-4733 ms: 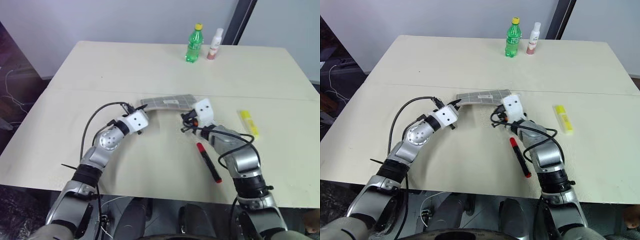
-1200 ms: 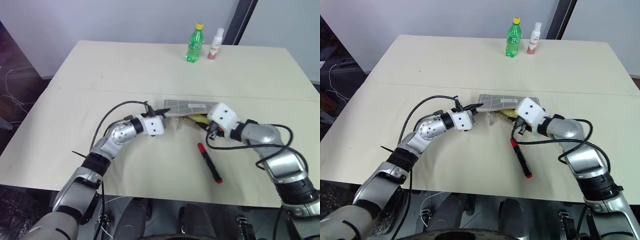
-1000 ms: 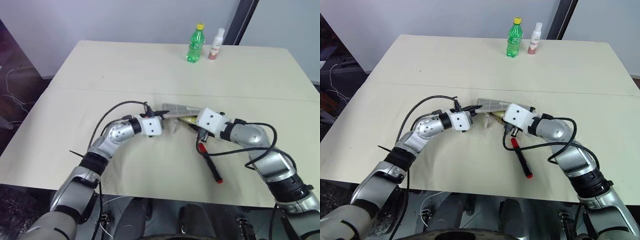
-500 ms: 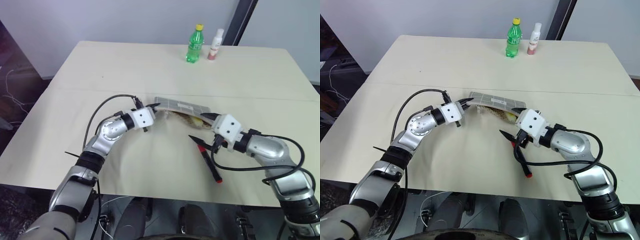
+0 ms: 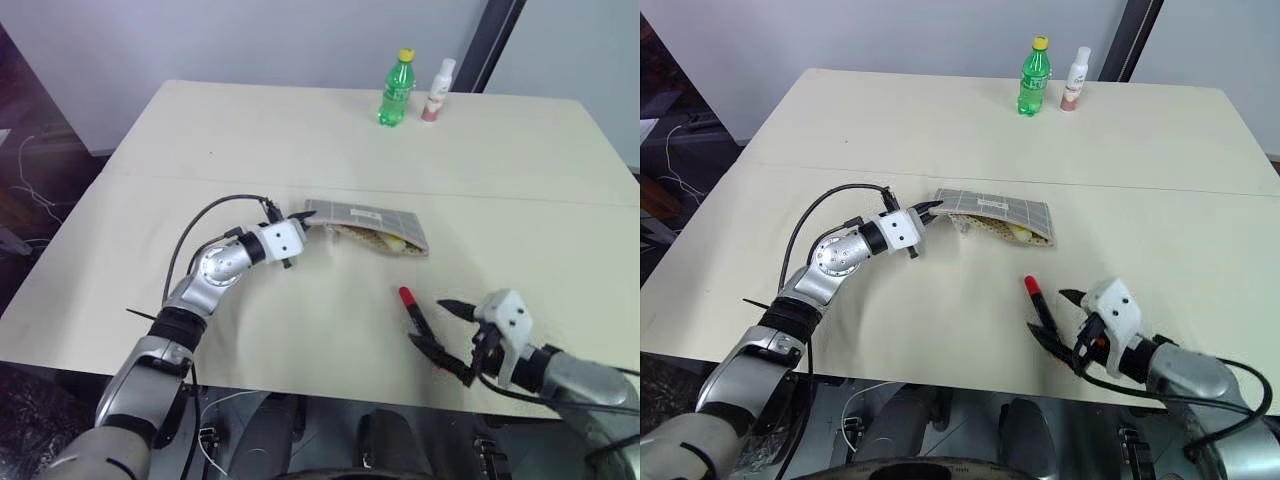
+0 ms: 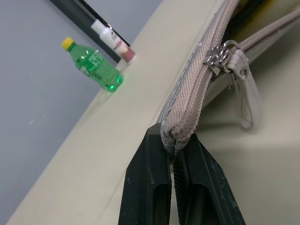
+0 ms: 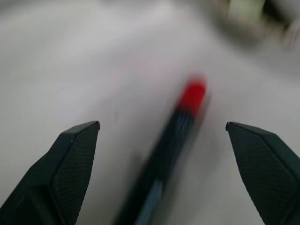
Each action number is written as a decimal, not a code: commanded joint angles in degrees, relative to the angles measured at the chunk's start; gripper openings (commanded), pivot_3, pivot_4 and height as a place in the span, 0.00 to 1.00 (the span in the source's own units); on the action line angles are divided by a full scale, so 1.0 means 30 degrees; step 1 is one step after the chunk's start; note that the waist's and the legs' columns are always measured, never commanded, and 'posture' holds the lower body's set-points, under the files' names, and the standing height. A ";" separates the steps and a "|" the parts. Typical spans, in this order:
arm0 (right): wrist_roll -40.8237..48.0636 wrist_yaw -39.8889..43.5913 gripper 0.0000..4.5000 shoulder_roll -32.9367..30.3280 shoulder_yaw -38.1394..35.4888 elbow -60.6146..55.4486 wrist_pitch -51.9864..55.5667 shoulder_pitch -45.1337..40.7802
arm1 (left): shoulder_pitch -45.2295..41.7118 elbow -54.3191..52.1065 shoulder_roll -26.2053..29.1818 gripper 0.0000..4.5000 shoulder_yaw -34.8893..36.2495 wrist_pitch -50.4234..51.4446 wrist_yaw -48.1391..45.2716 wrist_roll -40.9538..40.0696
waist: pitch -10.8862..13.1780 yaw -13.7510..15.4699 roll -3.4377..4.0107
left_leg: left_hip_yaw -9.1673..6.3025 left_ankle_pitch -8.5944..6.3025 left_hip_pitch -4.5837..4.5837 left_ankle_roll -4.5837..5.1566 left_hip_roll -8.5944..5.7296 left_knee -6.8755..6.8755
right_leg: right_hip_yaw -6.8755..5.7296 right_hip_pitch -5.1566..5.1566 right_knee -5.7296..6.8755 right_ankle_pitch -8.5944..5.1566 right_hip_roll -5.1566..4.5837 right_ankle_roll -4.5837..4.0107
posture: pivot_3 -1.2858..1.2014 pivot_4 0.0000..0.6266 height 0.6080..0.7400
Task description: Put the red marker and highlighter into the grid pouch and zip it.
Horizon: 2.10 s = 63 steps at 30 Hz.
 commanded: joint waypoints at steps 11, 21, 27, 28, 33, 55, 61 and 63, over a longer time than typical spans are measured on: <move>-0.2154 -0.0923 0.22 -0.0376 0.1363 0.0970 -0.0679 0.0111 | -0.0382 -0.0216 -0.0235 0.00 -0.0058 -0.0572 0.0273 0.0230 | -0.0039 0.0013 -0.0060 | -0.0002 -0.0001 0.0004 -0.0001 0.0010 0.0000 | 0.0002 0.0017 -0.0016 -0.0001 -0.0004 -0.0002 | 0.52 0.24 1.00; -0.1559 -0.0874 0.08 -0.0786 0.1470 0.0626 -0.0151 -0.5221 | -0.0271 -0.0515 -0.0572 0.00 -0.0254 -0.0648 0.0022 0.0159 | -0.0041 0.0030 -0.0067 | -0.0004 0.0001 -0.0007 0.0000 0.0009 0.0001 | 0.0001 -0.0002 -0.0017 0.0003 -0.0004 -0.0005 | 0.52 0.24 1.00; -0.2223 -0.1215 0.08 -0.0670 0.2527 0.1843 0.0095 -0.7281 | 0.0148 -0.1490 -0.1217 0.00 -0.0412 -0.0416 -0.0421 -0.0149 | -0.0040 0.0014 -0.0068 | -0.0006 0.0001 -0.0011 0.0004 -0.0005 0.0005 | -0.0008 0.0003 -0.0017 0.0005 0.0003 -0.0003 | 0.52 0.24 1.00; -0.2477 -0.1299 0.08 -0.0626 0.2916 0.2094 0.0044 -0.7656 | 0.0239 -0.1737 -0.1327 0.00 -0.0495 -0.0379 -0.0600 -0.0193 | -0.0040 0.0014 -0.0069 | -0.0004 0.0001 -0.0010 0.0004 -0.0006 0.0007 | -0.0008 0.0003 -0.0015 0.0006 0.0005 -0.0003 | 0.52 0.24 1.00; -0.4944 -0.1810 0.08 -0.0843 0.5329 0.3475 -0.0593 -0.9991 | 0.0543 -0.2848 -0.1667 0.00 -0.0900 -0.0195 -0.1522 -0.0626 | -0.0039 -0.0108 -0.0064 | -0.0003 0.0002 -0.0002 0.0004 -0.0001 0.0008 | -0.0003 -0.0001 -0.0011 0.0006 0.0011 -0.0004 | 0.52 0.24 1.00; -0.6339 -0.0085 0.97 -0.2629 0.4265 0.4913 -1.0300 -0.9009 | 0.1346 -0.3849 -0.1837 0.00 -0.0613 0.1333 -0.3419 -0.2081 | -0.0038 -0.0004 -0.0063 | -0.0004 0.0051 0.0003 -0.0007 -0.0006 0.0013 | -0.0005 0.0023 0.0000 0.0007 0.0031 -0.0005 | 0.52 0.24 1.00; 0.1616 0.0735 0.97 -0.1425 0.1579 0.1271 -0.5036 -0.7155 | 0.1215 -0.3457 -0.2234 0.00 -0.0694 0.1548 -0.3361 -0.2167 | -0.0038 -0.0003 -0.0064 | -0.0014 0.0008 0.0011 0.0002 0.0003 0.0022 | -0.0002 0.0035 -0.0001 0.0008 0.0010 -0.0007 | 0.52 0.24 1.00; 0.4607 0.0651 0.97 -0.1148 0.0889 0.0452 -0.2791 -0.6740 | 0.1125 -0.3292 -0.2376 0.00 -0.0783 0.1696 -0.3356 -0.2077 | -0.0038 -0.0003 -0.0064 | -0.0019 0.0004 0.0010 0.0007 0.0008 0.0023 | 0.0001 0.0035 -0.0003 0.0007 0.0004 -0.0008 | 0.52 0.24 1.00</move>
